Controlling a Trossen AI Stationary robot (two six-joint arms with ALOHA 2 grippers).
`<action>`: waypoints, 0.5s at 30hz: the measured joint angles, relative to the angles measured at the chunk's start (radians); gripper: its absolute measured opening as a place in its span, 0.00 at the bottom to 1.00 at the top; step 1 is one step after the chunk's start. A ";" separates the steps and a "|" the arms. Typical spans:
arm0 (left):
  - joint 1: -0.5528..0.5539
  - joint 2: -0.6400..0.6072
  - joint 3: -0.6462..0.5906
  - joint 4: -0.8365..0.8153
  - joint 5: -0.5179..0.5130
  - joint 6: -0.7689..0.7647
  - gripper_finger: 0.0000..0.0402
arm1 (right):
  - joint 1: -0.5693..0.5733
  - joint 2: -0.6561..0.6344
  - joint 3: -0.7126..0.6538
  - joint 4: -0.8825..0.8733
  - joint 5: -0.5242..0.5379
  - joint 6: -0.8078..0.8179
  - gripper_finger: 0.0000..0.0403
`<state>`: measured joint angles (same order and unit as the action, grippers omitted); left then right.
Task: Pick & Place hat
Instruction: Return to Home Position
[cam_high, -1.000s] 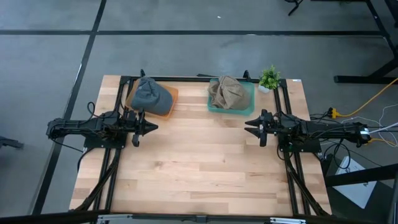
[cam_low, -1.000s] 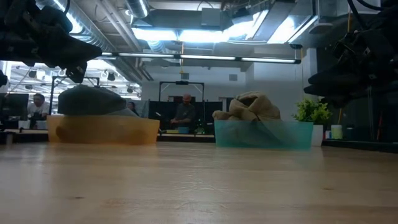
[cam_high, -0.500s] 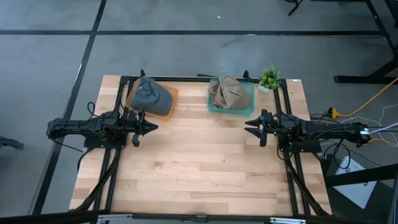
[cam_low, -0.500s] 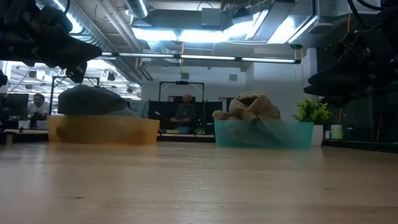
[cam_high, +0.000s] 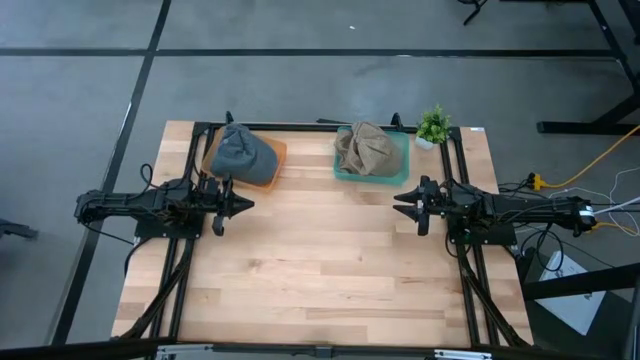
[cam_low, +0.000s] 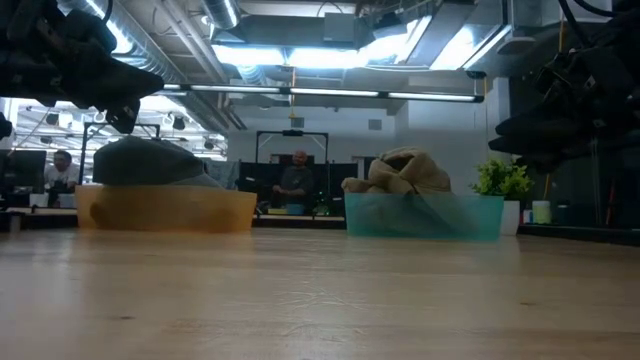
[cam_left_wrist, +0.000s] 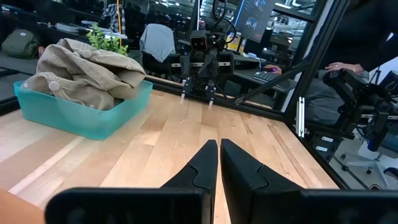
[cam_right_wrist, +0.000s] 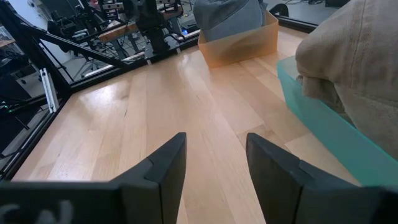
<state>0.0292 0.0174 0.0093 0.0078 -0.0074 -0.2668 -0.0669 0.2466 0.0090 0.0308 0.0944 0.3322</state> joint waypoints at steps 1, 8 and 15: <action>0.000 0.000 0.000 0.000 0.000 0.000 0.04 | 0.000 0.000 0.000 0.000 0.000 0.000 0.41; 0.000 0.000 0.000 0.000 0.000 0.000 0.03 | 0.000 0.000 0.000 0.000 0.000 0.000 0.41; 0.000 0.000 0.000 0.000 0.000 0.000 0.04 | 0.000 0.000 0.000 0.000 0.000 0.000 0.41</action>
<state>0.0291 0.0174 0.0093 0.0078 -0.0074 -0.2668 -0.0673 0.2466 0.0090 0.0307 0.0944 0.3321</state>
